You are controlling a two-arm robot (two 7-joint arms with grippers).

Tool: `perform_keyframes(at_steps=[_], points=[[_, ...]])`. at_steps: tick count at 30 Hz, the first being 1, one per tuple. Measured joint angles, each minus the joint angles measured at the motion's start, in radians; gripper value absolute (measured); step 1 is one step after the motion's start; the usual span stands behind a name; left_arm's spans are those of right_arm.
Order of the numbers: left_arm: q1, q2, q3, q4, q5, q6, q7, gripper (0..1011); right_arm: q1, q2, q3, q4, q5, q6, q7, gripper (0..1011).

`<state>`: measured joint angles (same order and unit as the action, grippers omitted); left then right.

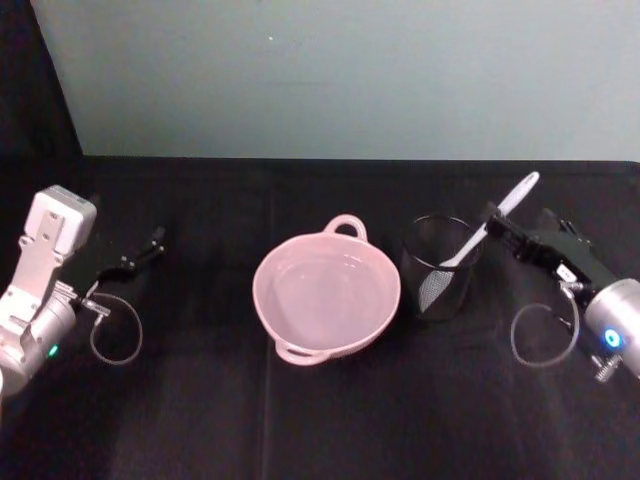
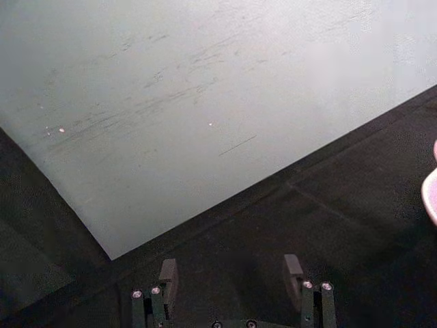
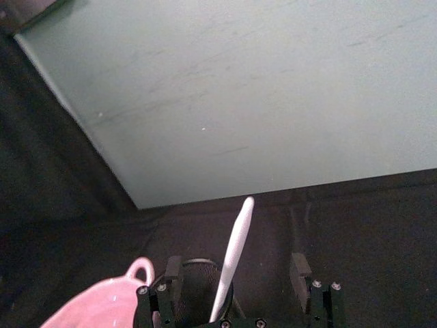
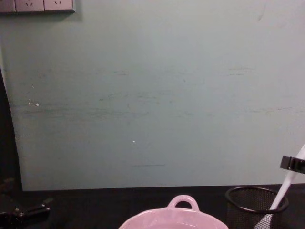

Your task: Use the one hand to pick up the spoon and stir the clear water in the bowl.

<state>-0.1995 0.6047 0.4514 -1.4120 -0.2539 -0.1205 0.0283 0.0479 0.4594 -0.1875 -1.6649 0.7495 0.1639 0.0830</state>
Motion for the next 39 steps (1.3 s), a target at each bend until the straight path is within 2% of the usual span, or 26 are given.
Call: perform_keyframes(at_steps=[6, 10, 16, 27, 32, 39], points=[[0.000, 0.000, 0.000, 0.000, 0.000, 0.000, 0.000, 1011, 0.021, -0.059, 0.017, 0.001, 0.013, 0.030, -0.046, 1004], [0.000, 0.000, 0.000, 0.000, 0.000, 0.000, 0.000, 1011, 0.029, -0.080, 0.019, 0.001, 0.012, 0.036, -0.059, 1004], [0.000, 0.000, 0.000, 0.000, 0.000, 0.000, 0.000, 1011, 0.048, -0.102, 0.015, 0.014, -0.007, 0.048, -0.076, 1004], [0.000, 0.000, 0.000, 0.000, 0.000, 0.000, 0.000, 1011, 0.050, -0.103, 0.011, 0.018, -0.016, 0.049, -0.078, 997], [0.000, 0.000, 0.000, 0.000, 0.000, 0.000, 0.000, 1011, 0.049, -0.102, 0.012, 0.017, -0.015, 0.048, -0.077, 909], [0.000, 0.000, 0.000, 0.000, 0.000, 0.000, 0.000, 1011, 0.048, -0.101, 0.012, 0.015, -0.013, 0.048, -0.076, 715]])
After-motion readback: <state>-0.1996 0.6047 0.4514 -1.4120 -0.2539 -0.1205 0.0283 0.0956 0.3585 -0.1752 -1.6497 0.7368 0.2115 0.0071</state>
